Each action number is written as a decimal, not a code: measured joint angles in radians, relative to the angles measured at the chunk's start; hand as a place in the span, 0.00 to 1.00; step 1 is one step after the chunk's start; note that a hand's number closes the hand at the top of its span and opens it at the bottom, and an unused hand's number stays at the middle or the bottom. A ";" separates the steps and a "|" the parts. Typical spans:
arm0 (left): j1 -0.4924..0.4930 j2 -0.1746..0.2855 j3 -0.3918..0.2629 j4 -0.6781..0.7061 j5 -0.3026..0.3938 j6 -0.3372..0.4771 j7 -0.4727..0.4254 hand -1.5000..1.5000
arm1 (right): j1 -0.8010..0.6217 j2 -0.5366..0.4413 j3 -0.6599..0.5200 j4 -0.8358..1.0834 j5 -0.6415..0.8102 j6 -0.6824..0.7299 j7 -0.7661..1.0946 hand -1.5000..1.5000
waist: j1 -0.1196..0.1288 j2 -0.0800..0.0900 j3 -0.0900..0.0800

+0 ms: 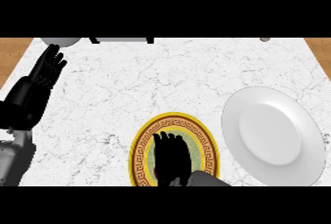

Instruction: Pick the can from the plate and place it in the plate

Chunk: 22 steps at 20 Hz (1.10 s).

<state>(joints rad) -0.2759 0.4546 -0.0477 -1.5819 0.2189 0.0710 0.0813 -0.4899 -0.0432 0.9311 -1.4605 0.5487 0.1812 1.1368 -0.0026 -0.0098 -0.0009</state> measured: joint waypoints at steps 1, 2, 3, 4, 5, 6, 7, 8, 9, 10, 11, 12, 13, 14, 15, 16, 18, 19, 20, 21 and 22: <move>-0.001 -0.010 -0.004 0.000 -0.009 0.002 0.000 0.50 | 0.001 0.006 -0.006 0.003 0.024 -0.004 -0.013 1.00 | 0.000 0.001 0.000; -0.006 -0.016 -0.009 0.004 -0.021 0.005 0.001 0.50 | -0.007 0.011 -0.003 0.002 0.050 -0.008 -0.018 1.00 | 0.000 0.002 0.000; -0.004 -0.020 -0.006 0.007 -0.022 0.004 -0.001 0.50 | -0.008 0.015 0.003 0.010 0.084 -0.016 -0.029 1.00 | 0.001 0.003 0.000; 0.001 -0.017 0.002 0.007 -0.018 -0.005 -0.005 0.50 | -0.016 0.020 0.002 0.021 0.110 -0.023 -0.036 1.00 | 0.003 0.003 0.000; 0.003 -0.019 0.001 -0.003 -0.023 -0.003 0.002 0.50 | -0.011 0.021 0.009 0.019 0.142 -0.031 -0.041 1.00 | 0.003 0.003 0.000; 0.013 -0.019 0.003 -0.011 -0.023 -0.003 0.003 0.50 | 0.011 -0.027 -0.001 -0.011 0.155 -0.037 -0.056 1.00 | 0.000 0.000 0.001; 0.019 -0.018 0.007 -0.013 -0.025 0.001 0.003 0.50 | 0.038 -0.091 -0.020 -0.047 0.157 -0.046 -0.076 1.00 | -0.011 -0.003 0.002; 0.026 -0.016 0.014 -0.015 -0.023 0.005 0.006 0.50 | 0.064 -0.161 -0.048 -0.068 0.156 -0.058 -0.102 1.00 | -0.026 -0.006 0.003; 0.033 -0.014 0.021 -0.014 -0.024 0.010 0.005 0.50 | 0.093 -0.228 -0.074 -0.080 0.152 -0.069 -0.124 1.00 | -0.044 -0.007 0.004; 0.040 -0.011 0.029 -0.012 -0.024 0.016 0.004 0.50 | 0.118 -0.292 -0.105 -0.083 0.148 -0.079 -0.141 1.00 | -0.064 -0.007 0.005; 0.047 -0.010 0.036 -0.011 -0.024 0.021 0.005 0.50 | 0.142 -0.350 -0.136 -0.078 0.144 -0.089 -0.156 1.00 | -0.083 -0.007 0.007; 0.053 -0.008 0.042 -0.010 -0.024 0.025 0.006 0.50 | 0.163 -0.408 -0.168 -0.076 0.140 -0.103 -0.176 1.00 | -0.101 -0.009 0.008; 0.058 -0.006 0.050 -0.010 -0.023 0.030 0.006 0.50 | 0.183 -0.466 -0.200 -0.074 0.136 -0.120 -0.201 1.00 | -0.116 -0.010 0.009; 0.064 -0.003 0.056 -0.009 -0.023 0.034 0.007 0.50 | 0.204 -0.524 -0.231 -0.070 0.134 -0.141 -0.232 1.00 | -0.127 -0.011 0.009; 0.071 -0.001 0.062 -0.009 -0.023 0.036 0.005 0.50 | 0.221 -0.581 -0.265 -0.065 0.129 -0.162 -0.265 1.00 | -0.136 -0.011 0.010; 0.076 0.000 0.067 -0.010 -0.022 0.038 0.005 0.50 | 0.239 -0.636 -0.297 -0.059 0.125 -0.186 -0.303 1.00 | -0.144 -0.012 0.010; 0.090 0.004 0.077 -0.010 -0.020 0.039 0.001 0.50 | 0.276 -0.737 -0.364 -0.046 0.106 -0.238 -0.390 1.00 | -0.153 -0.013 0.010; 0.096 0.004 0.079 -0.013 -0.019 0.040 0.001 0.50 | 0.295 -0.782 -0.396 -0.040 0.091 -0.264 -0.440 1.00 | -0.155 -0.014 0.011; 0.099 0.005 0.083 -0.016 -0.019 0.042 0.000 0.50 | 0.316 -0.822 -0.429 -0.035 0.070 -0.292 -0.494 1.00 | -0.157 -0.014 0.011; 0.102 0.007 0.086 -0.018 -0.019 0.042 -0.001 0.50 | 0.338 -0.854 -0.460 -0.031 0.044 -0.318 -0.551 1.00 | -0.159 -0.015 0.011; 0.105 0.007 0.087 -0.020 -0.020 0.044 -0.001 0.50 | 0.359 -0.885 -0.493 -0.030 0.014 -0.343 -0.611 1.00 | -0.160 -0.014 0.011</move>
<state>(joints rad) -0.1713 0.4614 0.0392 -1.6019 0.1991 0.1148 0.0803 -0.1305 -0.9279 0.4386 -1.4902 0.5630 -0.1614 0.5257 -0.1622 -0.0242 0.0102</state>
